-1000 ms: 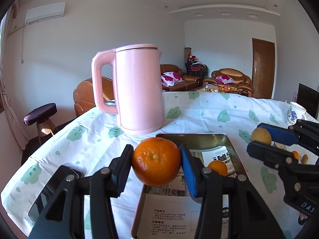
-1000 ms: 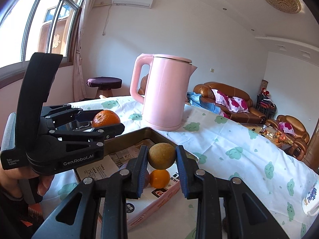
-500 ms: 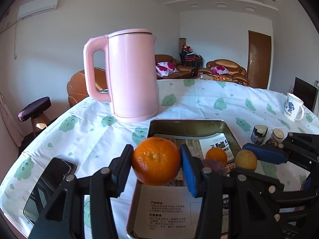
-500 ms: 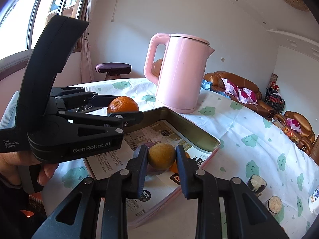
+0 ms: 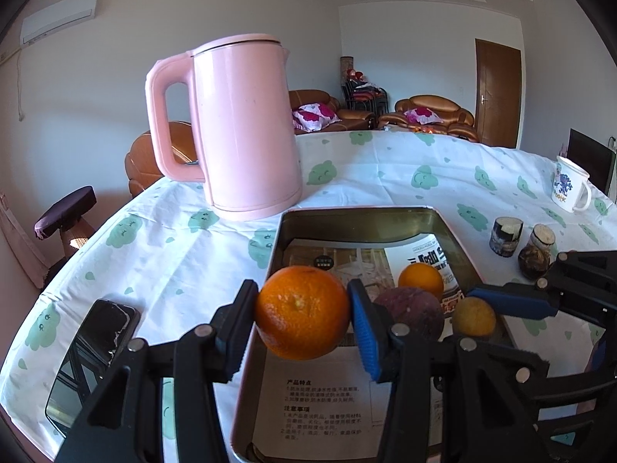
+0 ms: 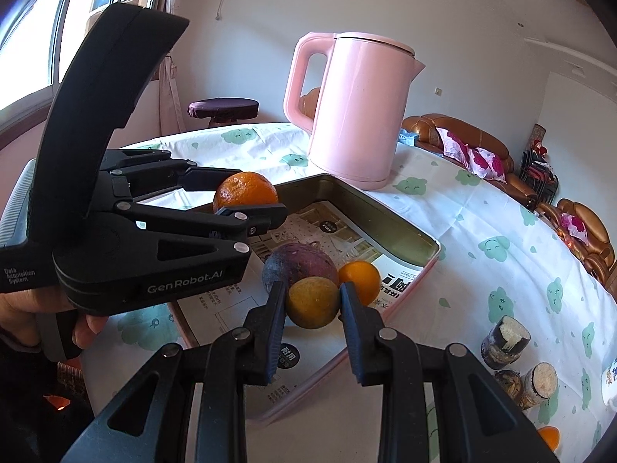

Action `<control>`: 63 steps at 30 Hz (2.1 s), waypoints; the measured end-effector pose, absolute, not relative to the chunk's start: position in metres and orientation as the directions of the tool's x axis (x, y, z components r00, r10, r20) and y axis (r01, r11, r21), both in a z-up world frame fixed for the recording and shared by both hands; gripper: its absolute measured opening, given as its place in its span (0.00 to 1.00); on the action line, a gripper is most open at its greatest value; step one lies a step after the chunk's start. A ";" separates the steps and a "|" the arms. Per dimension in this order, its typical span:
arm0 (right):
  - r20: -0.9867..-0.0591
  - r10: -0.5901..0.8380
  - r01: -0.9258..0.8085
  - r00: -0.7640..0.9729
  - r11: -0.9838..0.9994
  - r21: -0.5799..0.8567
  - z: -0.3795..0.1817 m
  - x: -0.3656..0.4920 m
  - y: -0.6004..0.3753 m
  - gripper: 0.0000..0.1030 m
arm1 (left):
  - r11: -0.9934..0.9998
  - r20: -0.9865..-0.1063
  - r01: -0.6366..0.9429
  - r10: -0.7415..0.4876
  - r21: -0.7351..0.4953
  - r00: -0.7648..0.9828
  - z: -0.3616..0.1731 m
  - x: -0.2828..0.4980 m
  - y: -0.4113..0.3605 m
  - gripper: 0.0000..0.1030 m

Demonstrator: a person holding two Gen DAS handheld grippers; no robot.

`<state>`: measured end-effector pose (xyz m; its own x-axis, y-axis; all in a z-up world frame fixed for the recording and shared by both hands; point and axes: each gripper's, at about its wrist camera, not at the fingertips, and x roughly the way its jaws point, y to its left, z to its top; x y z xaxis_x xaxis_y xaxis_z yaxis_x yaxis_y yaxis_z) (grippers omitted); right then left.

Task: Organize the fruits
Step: 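Lower the orange into the tin and open the left tool while the right releases the yellow-brown fruit there, then grasp a dark brown round fruit with the left tool while the right tool grasps another yellow-brown fruit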

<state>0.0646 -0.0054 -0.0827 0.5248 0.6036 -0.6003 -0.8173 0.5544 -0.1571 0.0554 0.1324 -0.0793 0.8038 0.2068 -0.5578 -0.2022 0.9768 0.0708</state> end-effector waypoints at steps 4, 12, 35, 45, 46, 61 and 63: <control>-0.614 0.594 -0.817 0.519 0.555 -0.153 -0.084 0.067 -0.004 0.29 | 0.977 -0.563 -0.198 0.207 0.078 0.800 -0.081 0.056 0.131 0.48; -0.617 0.588 -0.813 0.524 0.562 -0.154 -0.086 0.068 -0.003 0.29 | 0.976 -0.563 -0.199 0.214 0.090 0.798 -0.082 0.055 0.129 0.49; -0.526 0.563 -0.722 0.637 0.674 -0.152 -0.071 0.068 -0.043 0.45 | 0.981 -0.466 -0.186 0.188 0.051 0.865 -0.054 0.035 0.106 0.75; -0.504 0.464 -0.598 0.729 0.789 -0.140 -0.067 0.077 -0.122 0.45 | 0.993 -0.460 -0.084 0.110 0.077 0.881 -0.048 0.042 0.057 0.76; -0.505 0.447 -0.580 0.739 0.803 -0.137 -0.066 0.079 -0.133 0.45 | 0.994 -0.463 -0.067 0.097 0.081 0.881 -0.049 0.044 0.051 0.76; -0.575 0.238 -0.318 0.783 0.947 -0.041 -0.071 0.112 -0.262 0.45 | 0.986 -0.551 0.138 -0.063 0.095 0.832 -0.065 0.067 -0.028 0.76; -0.591 0.246 -0.320 0.768 0.947 -0.023 -0.073 0.115 -0.266 0.45 | 0.982 -0.567 0.164 -0.085 0.090 0.819 -0.067 0.071 -0.038 0.76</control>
